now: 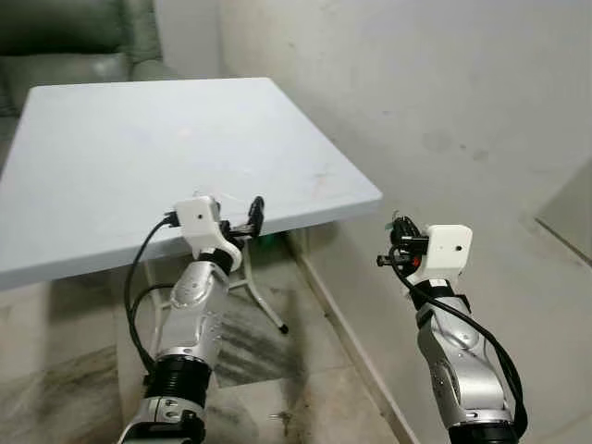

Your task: Hang keys on a hook

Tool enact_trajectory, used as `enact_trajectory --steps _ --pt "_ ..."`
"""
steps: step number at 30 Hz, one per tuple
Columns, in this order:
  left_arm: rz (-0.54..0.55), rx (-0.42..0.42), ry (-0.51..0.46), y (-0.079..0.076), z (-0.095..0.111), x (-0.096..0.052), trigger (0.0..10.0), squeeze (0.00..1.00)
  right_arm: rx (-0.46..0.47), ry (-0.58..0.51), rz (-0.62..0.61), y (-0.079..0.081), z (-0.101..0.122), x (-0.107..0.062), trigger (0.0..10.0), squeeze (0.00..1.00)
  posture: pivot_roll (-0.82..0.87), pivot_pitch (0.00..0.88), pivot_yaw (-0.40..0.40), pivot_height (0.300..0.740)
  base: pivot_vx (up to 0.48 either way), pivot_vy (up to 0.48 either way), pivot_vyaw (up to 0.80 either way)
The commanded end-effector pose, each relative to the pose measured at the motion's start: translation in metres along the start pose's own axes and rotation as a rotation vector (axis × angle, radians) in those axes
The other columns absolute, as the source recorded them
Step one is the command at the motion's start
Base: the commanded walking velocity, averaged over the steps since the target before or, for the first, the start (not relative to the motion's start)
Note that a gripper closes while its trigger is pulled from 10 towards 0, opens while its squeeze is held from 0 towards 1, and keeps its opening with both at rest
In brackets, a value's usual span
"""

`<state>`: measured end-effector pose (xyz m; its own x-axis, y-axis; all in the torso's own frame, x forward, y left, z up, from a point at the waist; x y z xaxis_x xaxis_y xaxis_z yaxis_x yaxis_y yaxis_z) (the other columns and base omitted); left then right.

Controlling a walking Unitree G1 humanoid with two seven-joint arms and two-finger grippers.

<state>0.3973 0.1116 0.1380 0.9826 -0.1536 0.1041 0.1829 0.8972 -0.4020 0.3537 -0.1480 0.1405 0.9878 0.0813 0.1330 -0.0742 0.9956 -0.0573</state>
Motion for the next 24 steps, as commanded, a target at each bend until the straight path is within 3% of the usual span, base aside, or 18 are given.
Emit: enact_trajectory --steps 1,7,16,24 --pt "-0.015 -0.003 -0.007 -0.0079 0.0024 0.0016 10.0 0.00 -0.005 -0.016 -0.007 -0.0044 0.0051 0.0012 10.0 0.00 0.00 0.021 -0.094 0.719 0.000 0.000 -0.59" --pt "-0.004 -0.019 0.007 -0.0056 0.0002 0.0012 10.0 0.00 -0.004 -0.013 -0.008 -0.0046 0.0048 0.0008 10.0 0.00 0.00 0.030 -0.096 0.719 0.000 0.000 -0.59" --pt "0.010 -0.022 0.012 -0.0033 -0.0004 0.0006 10.0 0.00 0.000 -0.011 -0.007 -0.0040 0.0046 0.0011 10.0 0.00 0.01 0.042 -0.099 0.719 0.000 0.480 -0.59" --pt "0.032 -0.016 0.023 -0.0003 -0.0014 0.0000 10.0 0.00 0.001 -0.010 -0.008 -0.0040 0.0049 0.0006 10.0 0.00 0.01 0.048 -0.100 0.719 0.000 0.000 -0.59"
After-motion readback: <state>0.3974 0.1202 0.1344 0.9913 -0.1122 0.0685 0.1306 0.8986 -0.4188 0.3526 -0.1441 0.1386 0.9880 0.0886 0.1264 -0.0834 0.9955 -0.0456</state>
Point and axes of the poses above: a point about 5 cm out from each wrist's last joint towards the gripper, its own x axis pointing out of the wrist towards the gripper, its own z axis along the axis of the wrist's last joint, y = z × x, the point moved 5 cm from there along x, pointing out of the wrist towards the gripper, and after that the axes turned 5 degrees about -x, right-handed, at the moved point
